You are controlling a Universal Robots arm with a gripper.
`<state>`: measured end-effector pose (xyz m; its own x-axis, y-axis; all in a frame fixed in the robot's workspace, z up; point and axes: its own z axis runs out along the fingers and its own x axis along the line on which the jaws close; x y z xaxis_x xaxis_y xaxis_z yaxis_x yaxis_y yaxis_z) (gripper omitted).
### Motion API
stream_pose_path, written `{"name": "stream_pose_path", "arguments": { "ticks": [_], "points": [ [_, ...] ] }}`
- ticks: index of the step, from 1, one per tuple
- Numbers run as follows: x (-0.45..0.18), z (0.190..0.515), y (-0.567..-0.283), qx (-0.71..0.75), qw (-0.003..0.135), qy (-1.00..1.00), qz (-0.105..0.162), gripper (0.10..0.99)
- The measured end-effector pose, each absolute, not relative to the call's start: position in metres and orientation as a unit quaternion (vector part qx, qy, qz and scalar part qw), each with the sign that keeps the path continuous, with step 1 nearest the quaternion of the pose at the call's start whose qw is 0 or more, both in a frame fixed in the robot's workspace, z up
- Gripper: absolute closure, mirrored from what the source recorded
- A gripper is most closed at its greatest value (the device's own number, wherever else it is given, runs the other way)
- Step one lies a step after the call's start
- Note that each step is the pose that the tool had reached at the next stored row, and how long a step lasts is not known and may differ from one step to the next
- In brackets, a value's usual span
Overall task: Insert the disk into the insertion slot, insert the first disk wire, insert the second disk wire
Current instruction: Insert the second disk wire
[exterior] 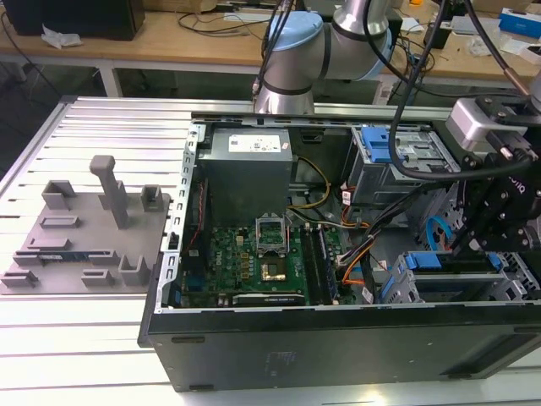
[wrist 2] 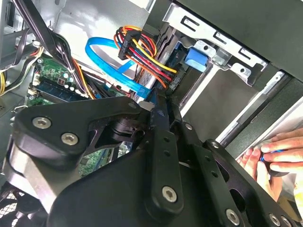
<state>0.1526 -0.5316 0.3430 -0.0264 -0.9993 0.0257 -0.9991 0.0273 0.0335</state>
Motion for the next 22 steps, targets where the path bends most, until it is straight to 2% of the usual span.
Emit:
{"name": "stream_pose_path", "arguments": {
  "ticks": [13, 14, 22],
  "points": [
    [0.153, 0.338, -0.532, 0.701, 0.019, -0.713, -0.005, 0.906],
    [0.153, 0.341, -0.532, 0.701, 0.019, -0.713, -0.005, 0.843],
    [0.153, 0.372, -0.532, 0.701, 0.017, -0.713, -0.007, 0.859]
  ]
}}
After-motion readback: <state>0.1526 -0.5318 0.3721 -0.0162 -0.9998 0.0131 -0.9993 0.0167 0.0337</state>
